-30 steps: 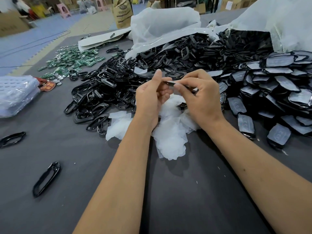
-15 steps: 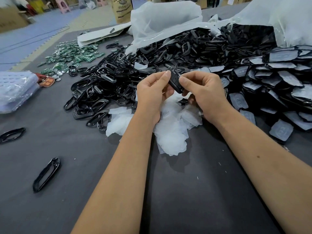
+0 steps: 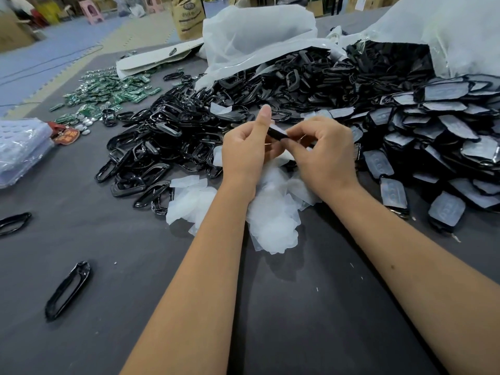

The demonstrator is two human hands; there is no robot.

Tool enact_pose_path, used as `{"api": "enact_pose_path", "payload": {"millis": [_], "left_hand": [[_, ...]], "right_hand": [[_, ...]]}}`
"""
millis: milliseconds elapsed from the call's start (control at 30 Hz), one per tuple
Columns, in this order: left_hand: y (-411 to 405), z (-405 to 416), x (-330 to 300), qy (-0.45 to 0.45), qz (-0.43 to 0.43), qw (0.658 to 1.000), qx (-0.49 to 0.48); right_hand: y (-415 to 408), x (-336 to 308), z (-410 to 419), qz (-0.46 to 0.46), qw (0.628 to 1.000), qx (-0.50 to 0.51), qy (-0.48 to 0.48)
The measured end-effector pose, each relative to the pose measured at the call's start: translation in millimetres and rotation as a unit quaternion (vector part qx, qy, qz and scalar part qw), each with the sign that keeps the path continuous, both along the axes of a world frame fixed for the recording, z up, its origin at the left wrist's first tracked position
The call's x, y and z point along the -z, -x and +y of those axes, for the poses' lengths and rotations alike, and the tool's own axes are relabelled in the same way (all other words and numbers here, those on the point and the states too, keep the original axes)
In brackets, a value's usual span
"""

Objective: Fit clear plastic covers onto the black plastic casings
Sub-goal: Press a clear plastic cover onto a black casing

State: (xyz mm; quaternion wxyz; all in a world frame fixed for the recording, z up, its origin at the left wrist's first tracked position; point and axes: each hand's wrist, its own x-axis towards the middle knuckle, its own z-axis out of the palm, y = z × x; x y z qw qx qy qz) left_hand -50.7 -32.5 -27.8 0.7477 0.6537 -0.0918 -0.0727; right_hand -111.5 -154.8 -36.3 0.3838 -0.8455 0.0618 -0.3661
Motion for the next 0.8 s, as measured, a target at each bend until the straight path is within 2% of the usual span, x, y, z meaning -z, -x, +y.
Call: {"api": "enact_pose_path", "payload": {"millis": [133, 333, 467, 667, 800], "left_hand": [[1, 2, -2, -0.016, 0.012, 1.0, 0.017], [-6, 14, -3, 0.075, 0.097, 0.992, 0.039], [-8, 16, -3, 0.111, 0.117, 0.986, 0.045], [-7, 14, -2, 0.085, 0.11, 0.99, 0.035], [-5, 13, -1, 0.086, 0.089, 0.992, 0.03]], "right_hand": [[-2, 2, 1, -0.027, 0.998, 0.018, 0.062], [-2, 1, 3, -0.023, 0.999, -0.038, 0.022], [-3, 0, 0, -0.027, 0.997, -0.042, -0.056], [-5, 1, -8, -0.043, 0.967, -0.052, -0.246], [-8, 4, -16, -0.055, 0.953, 0.029, -0.295]]}}
